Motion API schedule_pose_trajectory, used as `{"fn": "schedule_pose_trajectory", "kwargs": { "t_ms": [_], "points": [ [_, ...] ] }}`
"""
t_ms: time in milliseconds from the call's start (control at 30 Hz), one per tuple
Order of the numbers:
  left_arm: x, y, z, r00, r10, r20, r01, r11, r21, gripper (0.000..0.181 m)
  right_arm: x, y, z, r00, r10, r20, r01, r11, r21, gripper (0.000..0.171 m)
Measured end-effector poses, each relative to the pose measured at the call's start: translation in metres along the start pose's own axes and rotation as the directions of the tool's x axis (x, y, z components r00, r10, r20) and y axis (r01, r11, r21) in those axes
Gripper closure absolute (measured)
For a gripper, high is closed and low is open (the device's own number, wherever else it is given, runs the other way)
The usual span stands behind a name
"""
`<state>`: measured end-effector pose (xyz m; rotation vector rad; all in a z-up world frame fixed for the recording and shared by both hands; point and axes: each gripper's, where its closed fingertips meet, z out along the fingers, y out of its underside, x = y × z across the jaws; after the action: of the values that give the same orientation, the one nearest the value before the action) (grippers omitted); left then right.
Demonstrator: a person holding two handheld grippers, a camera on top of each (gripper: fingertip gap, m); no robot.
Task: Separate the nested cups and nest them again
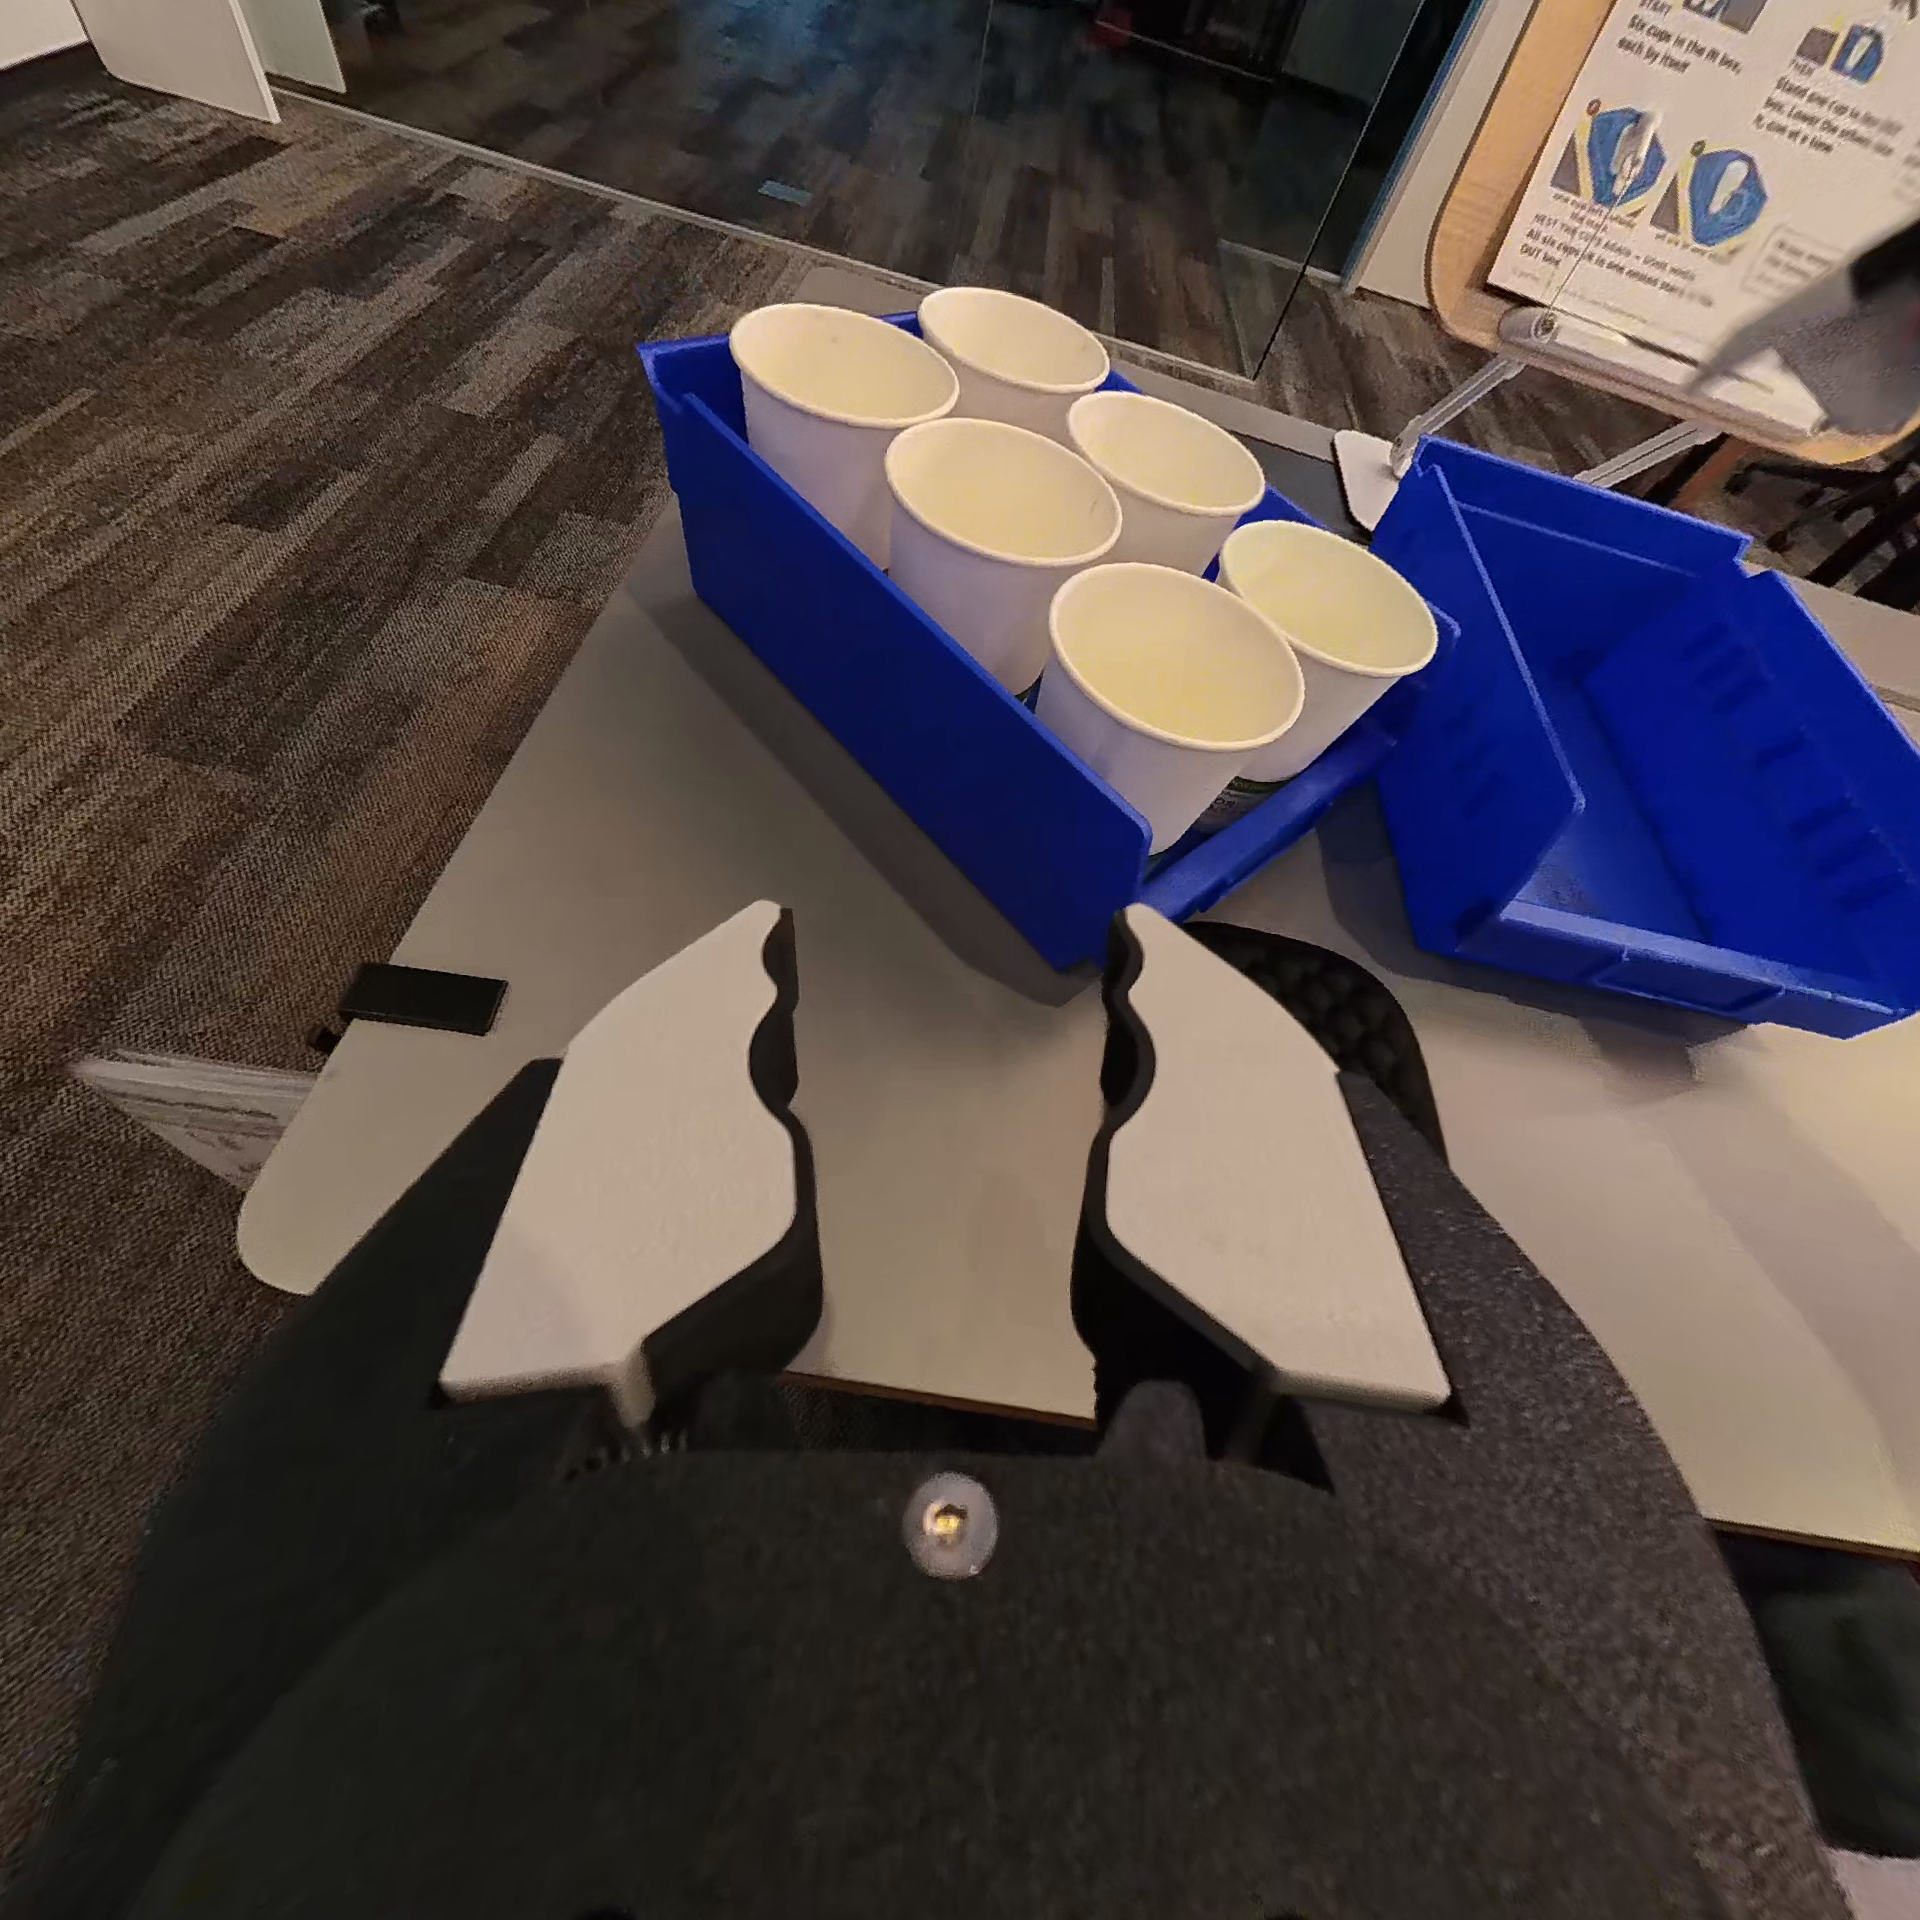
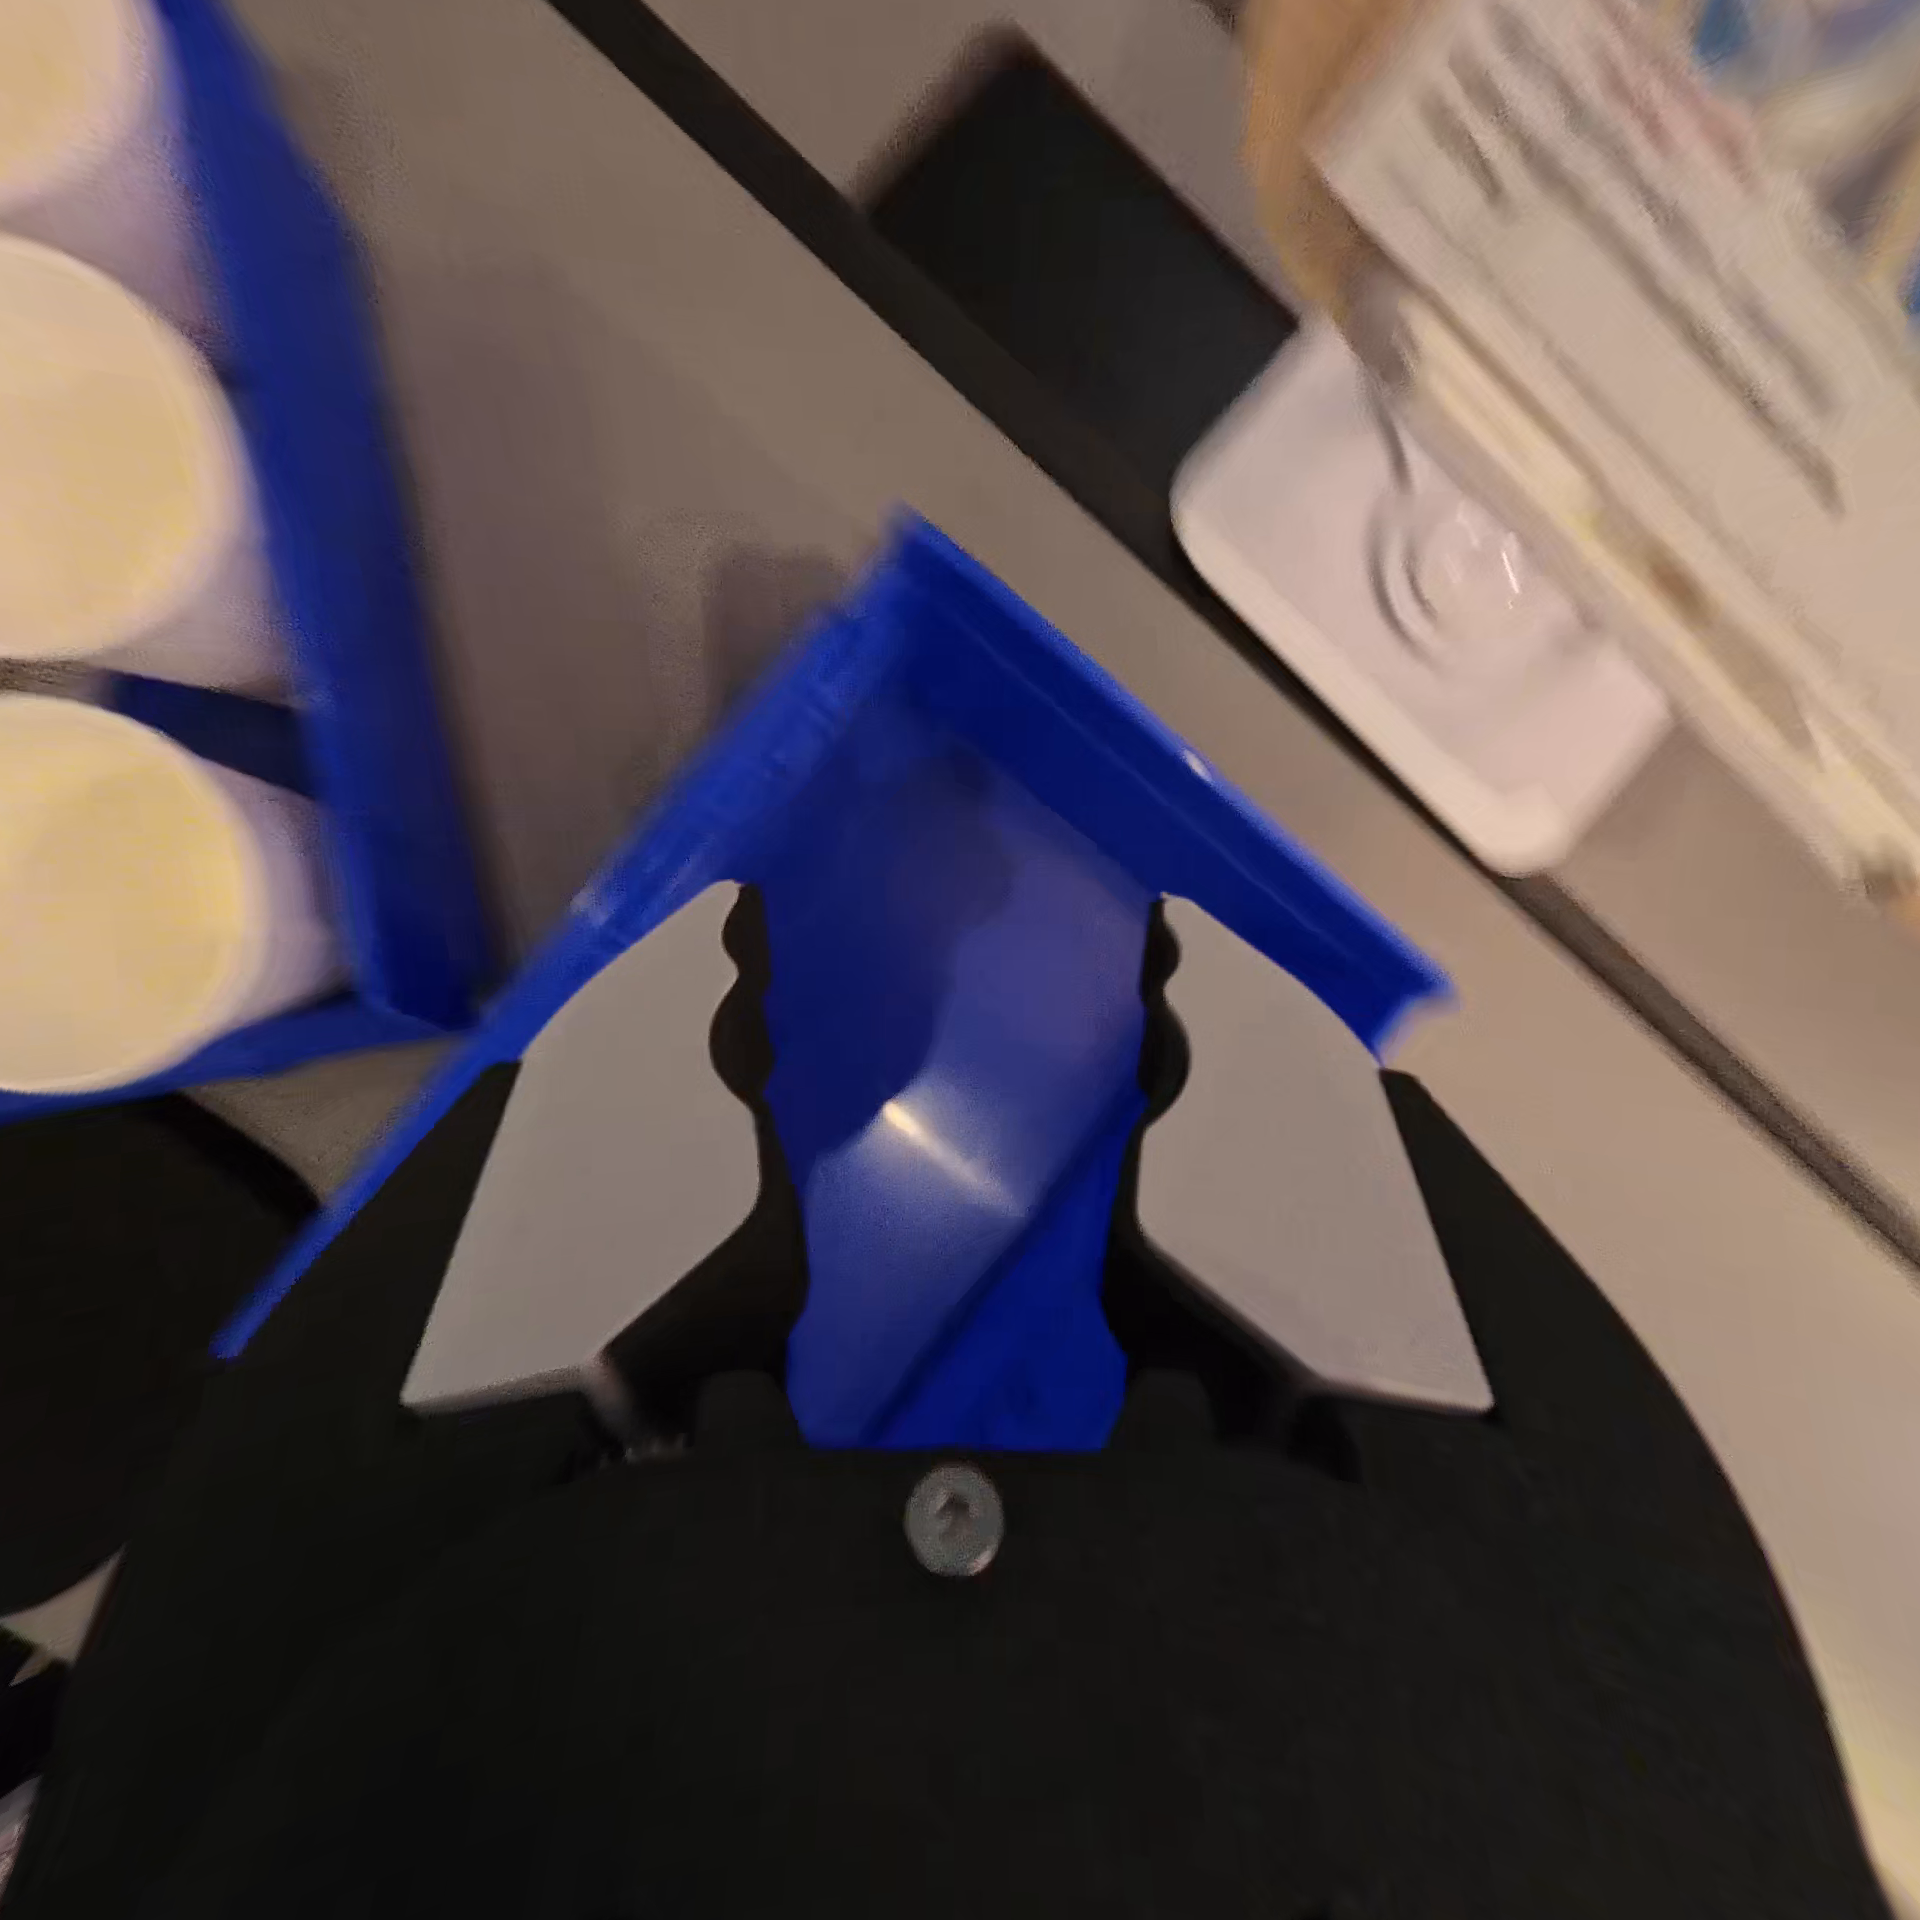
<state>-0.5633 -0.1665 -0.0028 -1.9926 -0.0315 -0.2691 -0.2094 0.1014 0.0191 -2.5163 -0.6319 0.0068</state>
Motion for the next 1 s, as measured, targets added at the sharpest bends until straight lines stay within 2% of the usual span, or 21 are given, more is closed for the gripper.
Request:
{"fn": "schedule_pose_trajectory", "kwargs": {
  "t_ms": [133,233,267,300,367,500,633,733,1000],
  "points": [
    [0.008,-0.001,0.007,1.000,0.005,-0.020,-0.005,1.000,-0.002,0.125,0.073,0.100,0.010,0.974,0.206,-0.091,-0.219,0.961,-0.169,0.090],
    [0.019,-0.003,0.015,0.999,0.008,-0.042,-0.009,1.000,-0.008,0.125,0.072,0.155,0.036,0.956,0.292,0.011,-0.279,0.924,-0.263,0.094],
    [0.023,-0.003,0.018,0.999,0.011,-0.049,-0.012,1.000,-0.013,0.125,0.066,0.167,0.045,0.948,0.312,0.058,-0.283,0.913,-0.292,0.101],
    [0.028,-0.003,0.020,0.998,0.017,-0.053,-0.018,1.000,-0.019,0.125,0.060,0.176,0.052,0.940,0.328,0.094,-0.283,0.903,-0.323,0.108],
    [0.038,-0.003,0.023,0.998,0.035,-0.056,-0.037,0.999,-0.029,0.125,0.040,0.179,0.061,0.904,0.364,0.223,-0.272,0.894,-0.356,0.143],
    [0.053,0.001,0.024,0.995,0.087,-0.042,-0.089,0.994,-0.057,0.125,0.069,0.186,0.065,0.931,0.339,0.133,-0.265,0.881,-0.392,0.164],
    [0.064,-0.002,0.023,0.993,0.111,-0.040,-0.113,0.992,-0.056,0.126,0.108,0.204,0.061,0.928,0.353,0.121,-0.277,0.869,-0.409,0.165],
    [0.073,-0.006,0.025,0.992,0.114,-0.051,-0.116,0.992,-0.043,0.126,0.148,0.231,0.051,0.924,0.371,0.098,-0.301,0.859,-0.414,0.165],
    [0.099,-0.010,0.037,0.988,0.126,-0.087,-0.130,0.991,-0.032,0.127,0.275,0.342,0.006,0.868,0.497,-0.028,-0.467,0.794,-0.388,0.165]
  ]
}}
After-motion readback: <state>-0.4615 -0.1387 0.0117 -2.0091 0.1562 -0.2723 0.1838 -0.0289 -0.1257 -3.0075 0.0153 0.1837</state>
